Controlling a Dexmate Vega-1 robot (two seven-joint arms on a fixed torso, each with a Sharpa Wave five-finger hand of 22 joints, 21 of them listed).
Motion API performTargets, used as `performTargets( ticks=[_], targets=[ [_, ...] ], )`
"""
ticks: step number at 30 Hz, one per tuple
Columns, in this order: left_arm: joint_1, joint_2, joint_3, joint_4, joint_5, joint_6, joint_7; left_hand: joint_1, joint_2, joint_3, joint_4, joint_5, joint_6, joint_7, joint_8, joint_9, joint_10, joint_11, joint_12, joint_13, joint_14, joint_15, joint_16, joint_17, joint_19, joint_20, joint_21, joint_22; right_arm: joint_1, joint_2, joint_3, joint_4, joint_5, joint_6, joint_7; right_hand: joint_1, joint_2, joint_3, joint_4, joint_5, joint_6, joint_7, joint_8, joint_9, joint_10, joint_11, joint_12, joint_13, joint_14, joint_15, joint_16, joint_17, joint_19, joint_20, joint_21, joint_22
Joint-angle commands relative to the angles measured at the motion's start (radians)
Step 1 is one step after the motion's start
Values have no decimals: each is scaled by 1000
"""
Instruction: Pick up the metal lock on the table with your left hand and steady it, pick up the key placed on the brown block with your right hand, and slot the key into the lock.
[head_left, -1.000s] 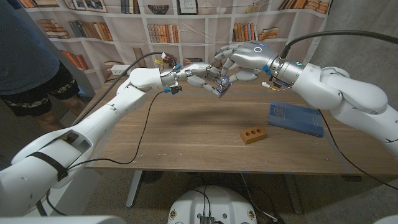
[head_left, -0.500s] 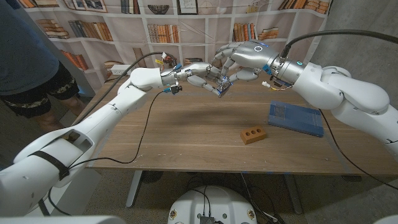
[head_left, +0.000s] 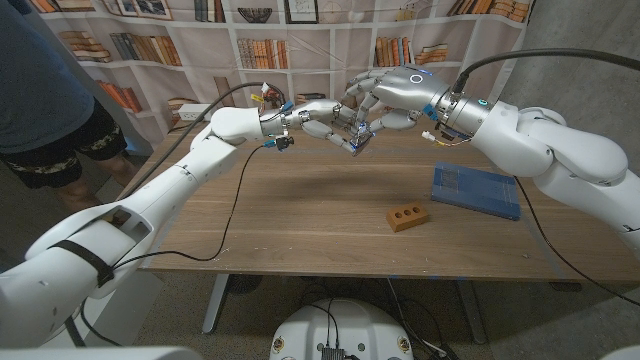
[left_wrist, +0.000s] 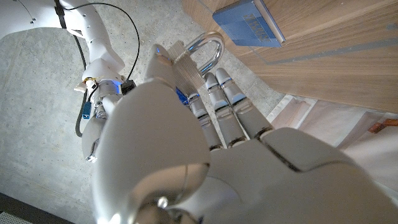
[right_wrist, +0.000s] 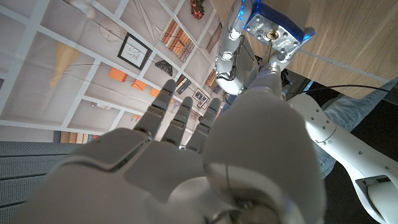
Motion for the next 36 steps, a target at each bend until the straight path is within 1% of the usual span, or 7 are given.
performTargets(
  ticks=[1, 2, 24, 28, 32, 35, 36],
  targets=[
    [-1, -1, 0, 5, -7, -2, -7, -2, 0, 4, 5, 4, 13, 3, 6, 2, 3, 4, 4, 2, 3, -92, 2, 3, -3, -18, 9, 2, 0, -1, -4, 3, 2, -5, 5, 5, 2, 0, 4, 8, 0, -7, 4, 1, 9, 4, 0, 3, 7, -66, 3, 2, 6, 3, 2, 5],
    [-1, -1, 0, 6, -8, -1, -8, -2, 0, 4, 5, 4, 14, 3, 6, 2, 4, 4, 4, 2, 3, -92, 2, 3, -2, -18, 9, 2, 0, -2, -4, 3, 2, -6, 5, 5, 2, 0, 4, 8, 0, -7, 4, 2, 8, 3, 0, 3, 6, -68, 3, 2, 4, 0, 1, 5],
    [-12, -6, 2, 14, -2, 0, -10, -6, 1, 5, 8, 3, 14, 3, 6, 1, 3, 6, 4, 2, 2, -88, 2, 3, -3, -17, 9, 2, 17, -9, -13, 18, 19, 10, 14, 5, 3, 2, 5, 8, -2, -7, 5, 1, 9, 4, 0, 3, 8, -68, 3, 3, 6, 2, 1, 5],
    [-14, -7, 3, 16, 0, 0, -11, -6, 1, 5, 8, 3, 14, 4, 5, 1, 4, 7, 4, 2, 2, -89, 2, 3, -2, -17, 9, 2, 16, -10, -12, 19, 28, 11, 16, 4, 2, 1, 5, 8, -2, -7, 6, 3, 9, 4, 0, 4, 7, -74, 3, 3, 4, -2, 0, 5],
    [-18, -9, 4, 19, 2, 0, -13, -7, 2, 6, 9, 3, 15, 5, 6, 1, 5, 6, 4, 2, 2, -89, 2, 3, -2, -17, 9, 2, 14, -11, -10, 20, 30, 10, 16, 4, 3, 2, 6, 8, -3, -7, 6, 3, 9, 4, 0, 4, 9, -71, 4, 3, 7, 3, 1, 5],
    [-19, -11, 5, 22, 2, -1, -14, -7, 2, 6, 9, 3, 15, 5, 6, 1, 4, 6, 4, 2, 2, -89, 2, 3, -2, -17, 9, 2, 10, -11, -8, 19, 29, 10, 12, 4, 2, 1, 6, 8, -5, -7, 5, 3, 9, 3, 0, 4, 7, -72, 3, 3, 4, -2, 0, 5],
    [-20, -12, 6, 23, 1, -1, -15, -7, 2, 6, 9, 3, 14, 5, 5, 1, 3, 7, 4, 2, 1, -87, 2, 3, -3, -16, 9, 2, 9, -11, -8, 19, 27, 9, 12, 4, 3, 2, 6, 8, -4, -7, 6, 2, 9, 3, 0, 4, 9, -70, 4, 3, 8, 3, 2, 5]
  ],
)
